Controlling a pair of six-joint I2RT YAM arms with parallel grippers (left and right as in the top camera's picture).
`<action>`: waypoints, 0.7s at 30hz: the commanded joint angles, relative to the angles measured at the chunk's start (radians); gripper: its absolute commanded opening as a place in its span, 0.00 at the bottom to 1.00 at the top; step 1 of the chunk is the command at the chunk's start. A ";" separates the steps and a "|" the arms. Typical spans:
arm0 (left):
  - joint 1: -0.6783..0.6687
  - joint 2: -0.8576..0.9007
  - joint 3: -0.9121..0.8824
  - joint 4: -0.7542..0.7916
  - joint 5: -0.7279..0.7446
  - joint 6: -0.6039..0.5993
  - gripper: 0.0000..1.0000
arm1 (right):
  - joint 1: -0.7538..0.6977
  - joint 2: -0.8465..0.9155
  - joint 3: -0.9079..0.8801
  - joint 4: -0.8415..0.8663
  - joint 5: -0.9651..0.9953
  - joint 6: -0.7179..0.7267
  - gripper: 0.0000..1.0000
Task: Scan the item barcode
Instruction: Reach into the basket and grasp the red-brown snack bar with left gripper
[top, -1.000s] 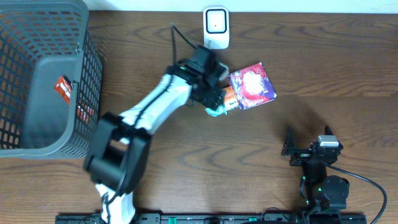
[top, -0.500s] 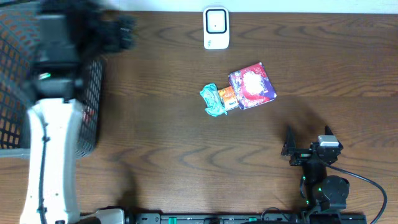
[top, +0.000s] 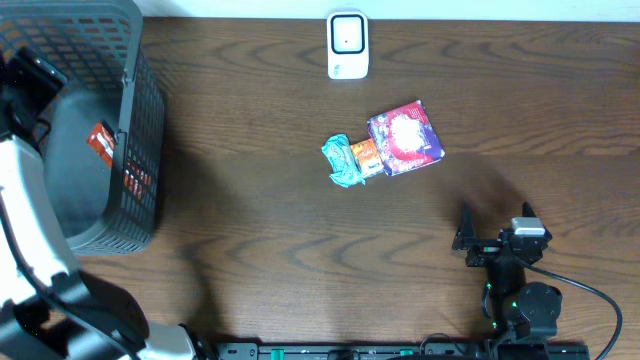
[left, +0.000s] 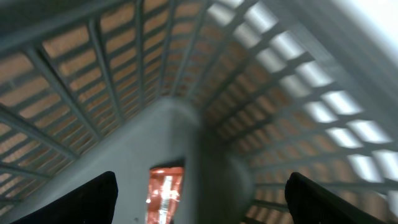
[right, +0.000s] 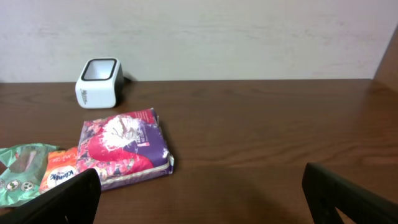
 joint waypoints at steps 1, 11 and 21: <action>-0.019 0.073 0.003 0.004 -0.099 -0.013 0.86 | -0.006 -0.005 -0.002 -0.004 -0.005 0.013 0.99; -0.096 0.303 0.003 0.058 -0.129 0.023 0.87 | -0.006 -0.005 -0.002 -0.004 -0.005 0.013 0.99; -0.156 0.486 -0.006 0.023 -0.334 0.053 0.93 | -0.006 -0.005 -0.002 -0.004 -0.005 0.013 0.99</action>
